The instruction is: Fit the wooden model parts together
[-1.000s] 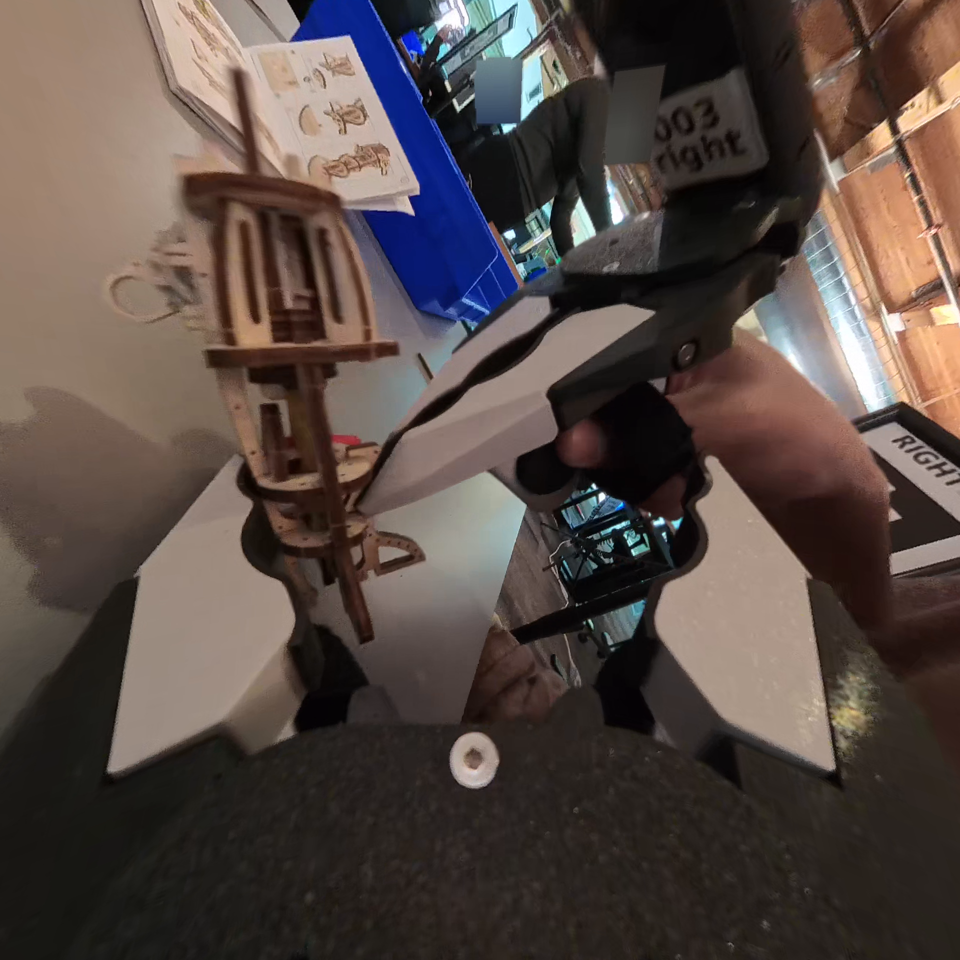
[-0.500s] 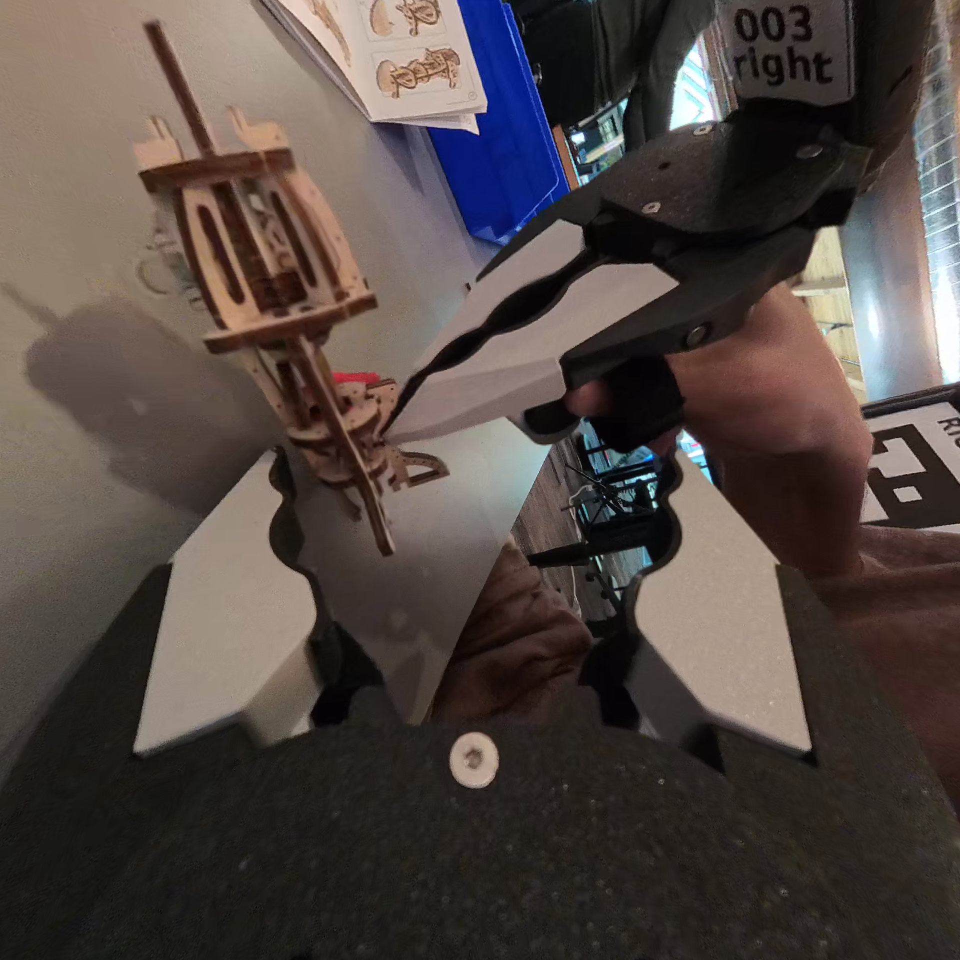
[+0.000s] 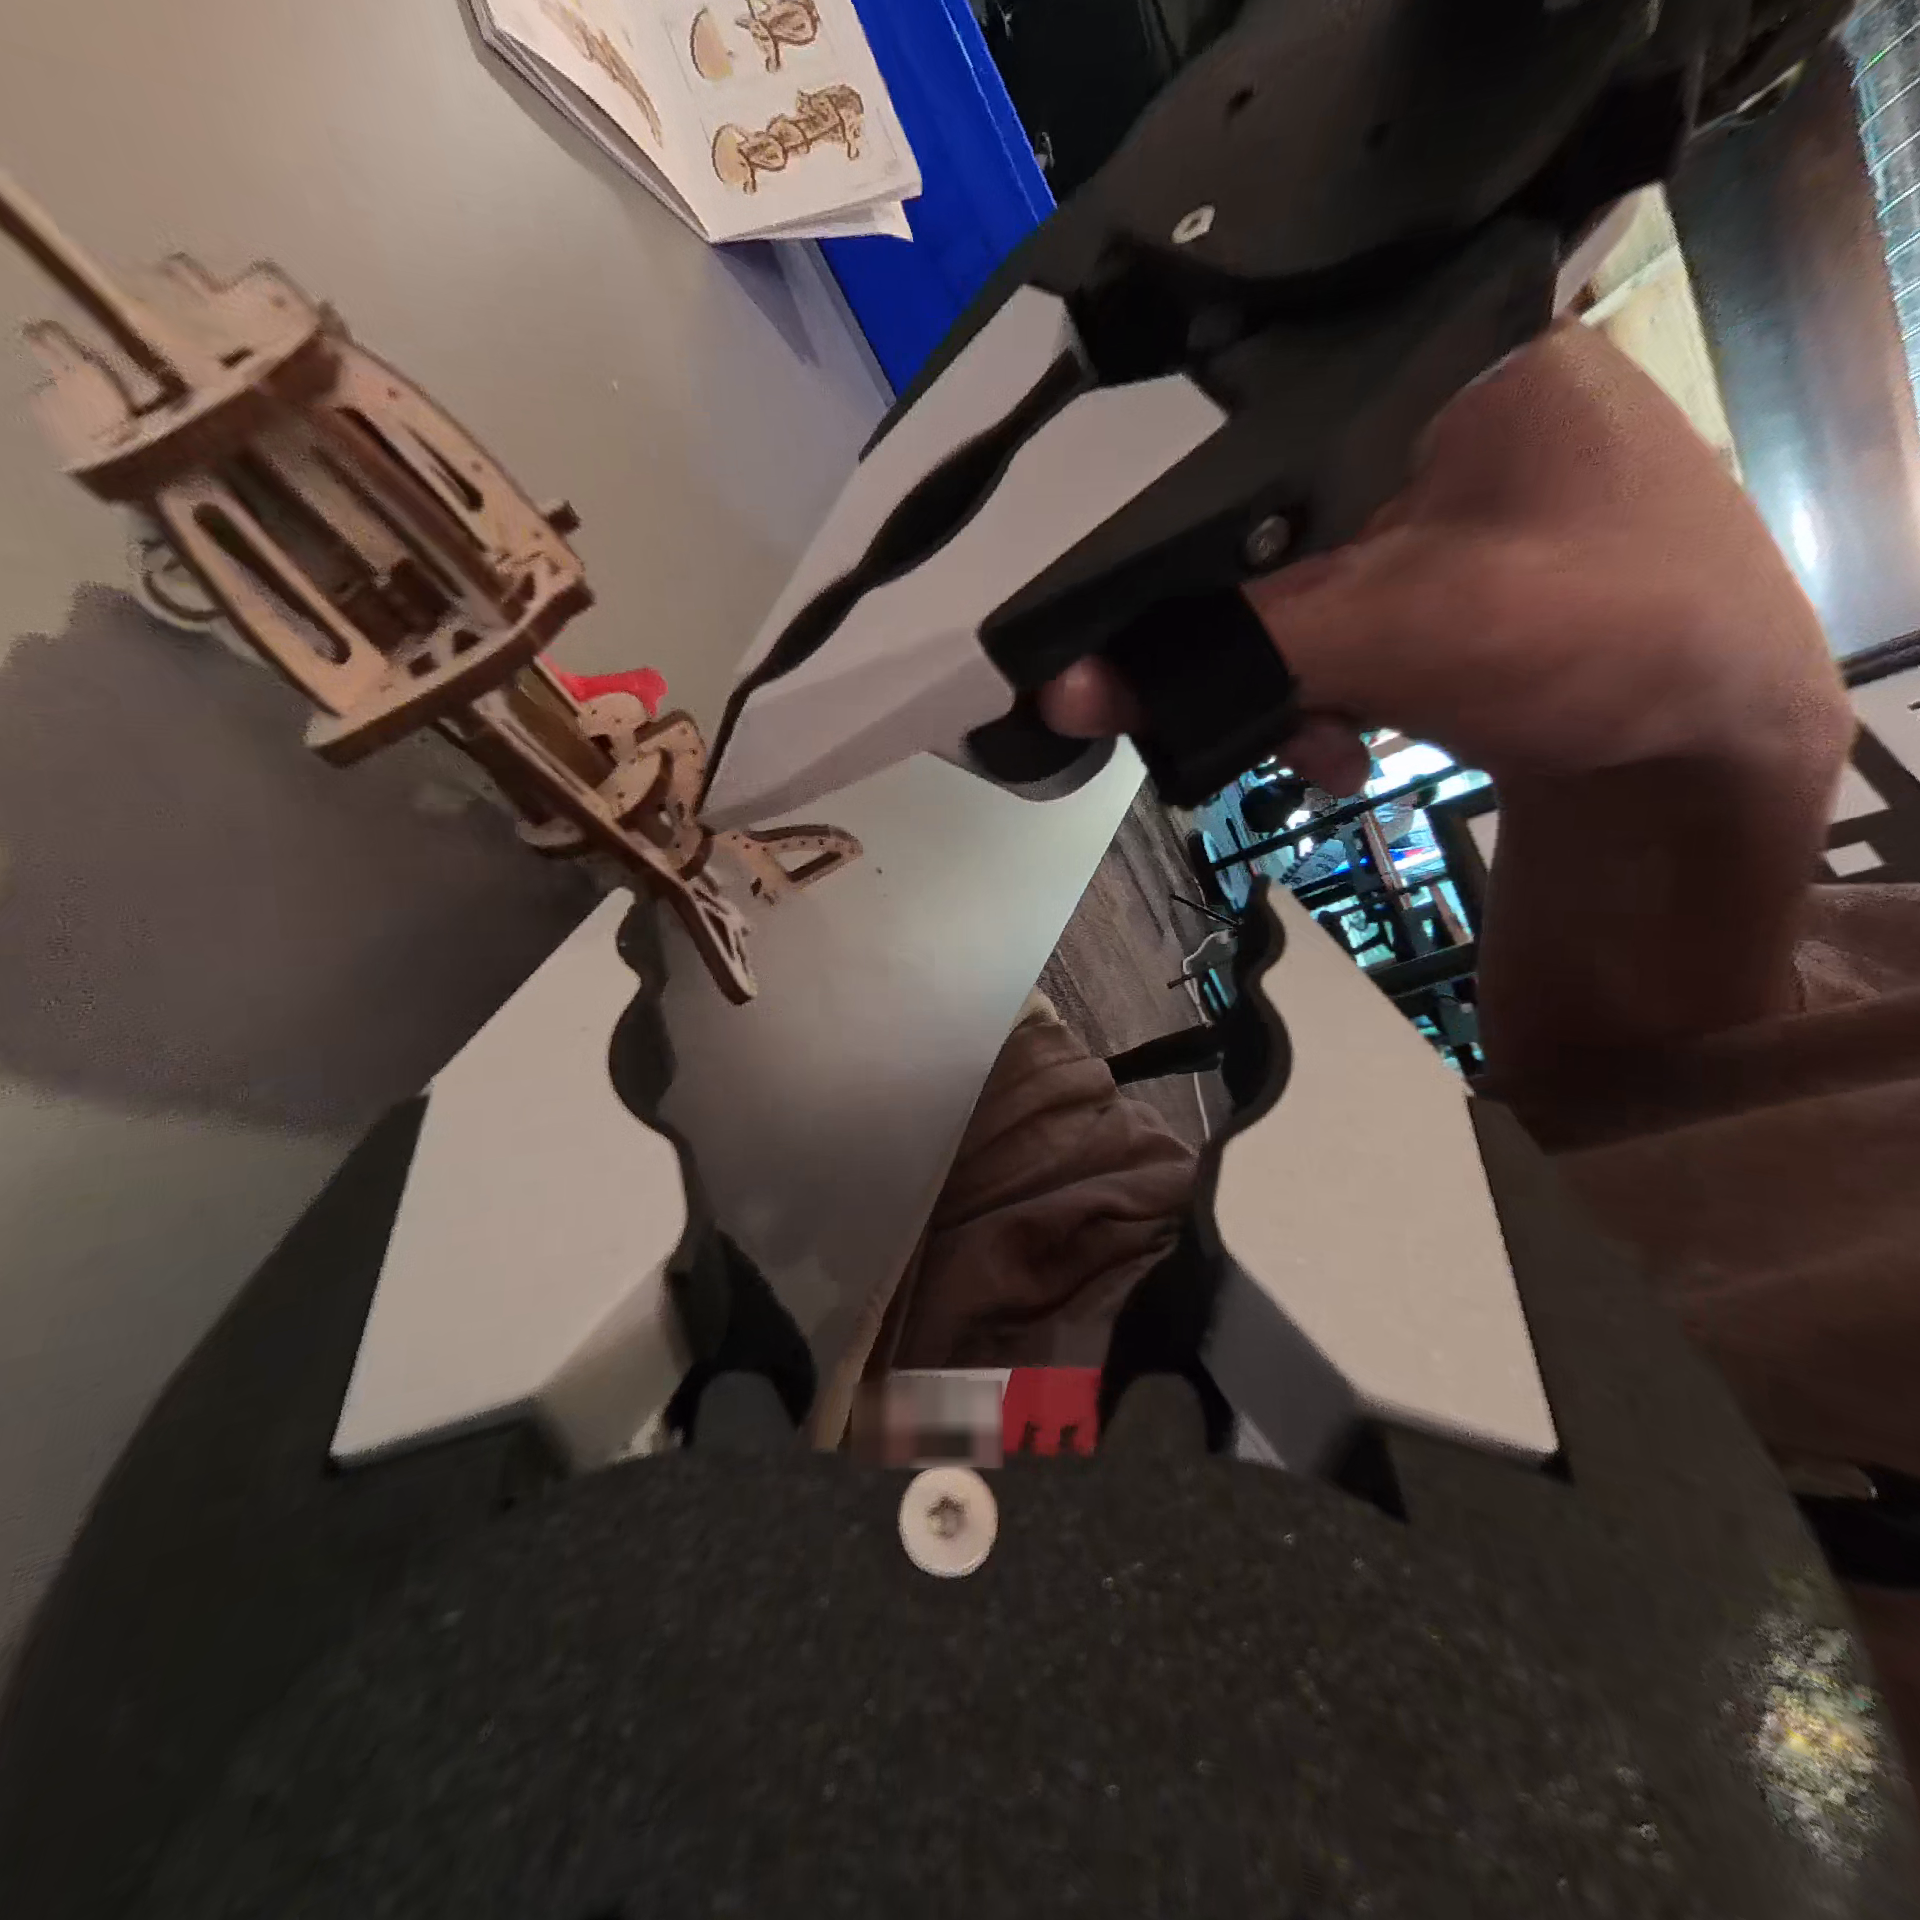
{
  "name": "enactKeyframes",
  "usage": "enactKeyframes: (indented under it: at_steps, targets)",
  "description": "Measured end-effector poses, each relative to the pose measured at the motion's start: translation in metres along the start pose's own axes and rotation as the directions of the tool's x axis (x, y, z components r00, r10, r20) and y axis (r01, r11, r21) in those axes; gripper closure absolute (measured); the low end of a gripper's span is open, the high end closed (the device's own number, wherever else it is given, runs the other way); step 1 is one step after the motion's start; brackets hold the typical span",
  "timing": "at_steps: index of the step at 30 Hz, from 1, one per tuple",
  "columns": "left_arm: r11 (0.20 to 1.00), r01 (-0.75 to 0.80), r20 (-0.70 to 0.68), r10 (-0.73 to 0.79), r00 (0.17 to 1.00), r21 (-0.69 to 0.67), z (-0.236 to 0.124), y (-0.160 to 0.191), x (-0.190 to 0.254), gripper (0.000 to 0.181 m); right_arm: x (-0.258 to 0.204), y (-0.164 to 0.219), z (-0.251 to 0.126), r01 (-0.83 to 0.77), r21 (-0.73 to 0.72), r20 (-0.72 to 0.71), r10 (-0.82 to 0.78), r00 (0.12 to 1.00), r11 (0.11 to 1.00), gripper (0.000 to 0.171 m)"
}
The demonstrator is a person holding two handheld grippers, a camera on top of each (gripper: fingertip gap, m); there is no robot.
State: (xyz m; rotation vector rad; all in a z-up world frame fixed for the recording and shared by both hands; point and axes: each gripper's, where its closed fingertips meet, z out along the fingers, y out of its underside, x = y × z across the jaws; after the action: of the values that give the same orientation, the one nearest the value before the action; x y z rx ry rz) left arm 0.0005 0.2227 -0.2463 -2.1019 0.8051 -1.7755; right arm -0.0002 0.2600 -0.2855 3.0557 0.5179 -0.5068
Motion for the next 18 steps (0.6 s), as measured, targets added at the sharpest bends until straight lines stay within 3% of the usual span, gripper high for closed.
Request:
enactKeyframes:
  at_steps: [1, 6, 10, 14, 18]
  targets:
    - [1.0, 0.008, 0.0, -0.008, 1.0, -0.007, 0.001, 0.001, 0.0, 0.074, 0.0, 0.001, 0.002, 0.015, -0.026, -0.022, -0.016, 1.0, 1.0, 0.168]
    - [0.999, -0.025, 0.015, 0.025, 1.0, -0.025, -0.004, 0.002, -0.001, 0.074, 0.005, -0.004, 0.002, 0.036, -0.063, -0.131, -0.044, 0.99, 0.997, 0.169]
    - [0.999, -0.032, 0.092, 0.028, 0.995, 0.035, -0.024, -0.013, -0.019, 0.082, 0.003, -0.007, -0.002, 0.042, -0.046, -0.142, -0.048, 0.989, 0.998, 0.169]
    - [0.996, 0.008, 0.143, -0.021, 0.989, 0.092, -0.041, -0.035, -0.044, 0.114, 0.004, -0.011, -0.006, 0.03, -0.012, -0.135, -0.031, 0.99, 0.999, 0.169]
    - [0.996, 0.004, 0.181, -0.019, 0.983, 0.085, -0.044, -0.05, -0.06, 0.128, 0.001, -0.014, -0.007, 0.012, 0.026, -0.12, -0.009, 0.993, 1.0, 0.168]
